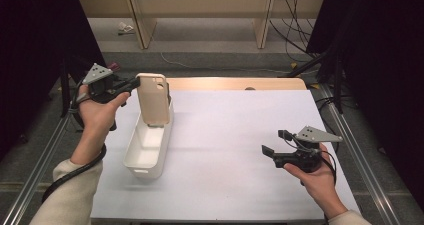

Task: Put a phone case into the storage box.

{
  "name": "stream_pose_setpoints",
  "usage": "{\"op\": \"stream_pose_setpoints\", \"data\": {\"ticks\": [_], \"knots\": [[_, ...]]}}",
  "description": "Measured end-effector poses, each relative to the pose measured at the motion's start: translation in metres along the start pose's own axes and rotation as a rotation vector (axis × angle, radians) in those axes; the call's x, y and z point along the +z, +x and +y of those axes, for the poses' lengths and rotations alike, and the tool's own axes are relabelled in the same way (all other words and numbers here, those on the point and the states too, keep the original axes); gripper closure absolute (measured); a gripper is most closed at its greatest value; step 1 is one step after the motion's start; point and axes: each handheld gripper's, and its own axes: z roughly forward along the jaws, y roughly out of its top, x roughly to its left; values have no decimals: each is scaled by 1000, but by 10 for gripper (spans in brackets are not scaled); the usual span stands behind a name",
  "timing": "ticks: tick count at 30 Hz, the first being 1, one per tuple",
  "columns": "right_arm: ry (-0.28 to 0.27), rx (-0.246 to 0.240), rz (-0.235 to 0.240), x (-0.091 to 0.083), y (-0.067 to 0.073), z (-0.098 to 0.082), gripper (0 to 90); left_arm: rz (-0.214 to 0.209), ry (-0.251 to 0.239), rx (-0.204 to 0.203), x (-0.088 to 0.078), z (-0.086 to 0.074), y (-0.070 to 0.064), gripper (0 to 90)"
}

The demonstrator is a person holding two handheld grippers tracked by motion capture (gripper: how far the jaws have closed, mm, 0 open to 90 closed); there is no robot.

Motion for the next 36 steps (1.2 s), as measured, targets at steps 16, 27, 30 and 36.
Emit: {"op": "stream_pose_setpoints", "data": {"ticks": [16, 27, 30, 36], "knots": [[-2, 9, 2, 0, -1, 0, 170, 6, 3, 6, 8, 0, 11, 849], [-1, 10, 1, 0, -1, 0, 169, 8, 15, 5, 12, 2, 18, 849], [-2, 11, 4, 0, -2, 0, 170, 11, 19, 4, 13, 1, 19, 849], [-1, 12, 4, 0, -2, 0, 169, 10, 29, 12, 17, -1, 22, 849]]}}
